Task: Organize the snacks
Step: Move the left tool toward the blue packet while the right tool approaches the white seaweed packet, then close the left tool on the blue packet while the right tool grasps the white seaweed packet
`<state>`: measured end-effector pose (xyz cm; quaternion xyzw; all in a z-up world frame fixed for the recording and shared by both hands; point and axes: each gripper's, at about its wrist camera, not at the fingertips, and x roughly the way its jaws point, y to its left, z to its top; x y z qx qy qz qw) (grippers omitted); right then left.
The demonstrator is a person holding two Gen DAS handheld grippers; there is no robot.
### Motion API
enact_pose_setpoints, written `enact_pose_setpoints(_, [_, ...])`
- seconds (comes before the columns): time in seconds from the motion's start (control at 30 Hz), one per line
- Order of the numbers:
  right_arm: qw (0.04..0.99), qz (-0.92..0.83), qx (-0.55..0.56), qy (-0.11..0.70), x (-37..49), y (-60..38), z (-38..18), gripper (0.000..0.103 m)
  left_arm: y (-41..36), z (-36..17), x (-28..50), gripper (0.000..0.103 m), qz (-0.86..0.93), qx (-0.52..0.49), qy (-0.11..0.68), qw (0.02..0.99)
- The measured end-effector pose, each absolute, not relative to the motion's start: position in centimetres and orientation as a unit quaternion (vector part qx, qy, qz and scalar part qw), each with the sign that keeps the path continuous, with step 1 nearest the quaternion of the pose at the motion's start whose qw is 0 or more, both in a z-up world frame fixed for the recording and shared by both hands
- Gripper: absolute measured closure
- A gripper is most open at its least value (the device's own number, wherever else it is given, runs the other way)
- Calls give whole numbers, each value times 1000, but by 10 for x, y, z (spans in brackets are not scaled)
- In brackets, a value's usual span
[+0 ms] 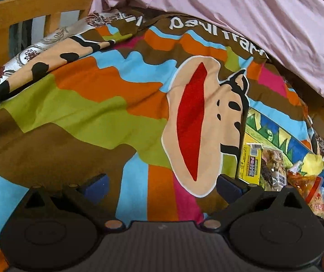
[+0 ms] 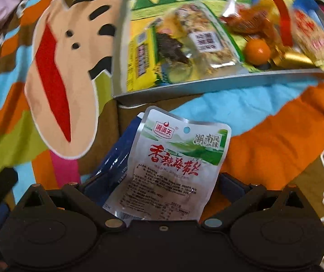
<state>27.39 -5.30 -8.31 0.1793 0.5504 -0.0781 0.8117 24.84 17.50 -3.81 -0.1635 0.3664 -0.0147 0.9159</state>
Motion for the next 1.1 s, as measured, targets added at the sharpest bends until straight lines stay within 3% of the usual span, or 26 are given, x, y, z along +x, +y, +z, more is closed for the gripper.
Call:
enact_pose_setpoints(0.4, [812,0,203,547,270,-87,-79,18,163,-42,250,0,-24,-135,381,914])
enact_pose_setpoints(0.63, [787,-11,237,570,287,-91,-89,12,152,-37,245,1,-58,-101,376,919])
enact_pose_setpoints(0.83, [804,45,129,578,283,-75,-80,26,152,-41,247,1,-73,-101,387,914])
enact_pose_setpoints(1.1, [790,121,147,583,277,-103,-77,30,130,-43,243,1,-124,-45,390,911])
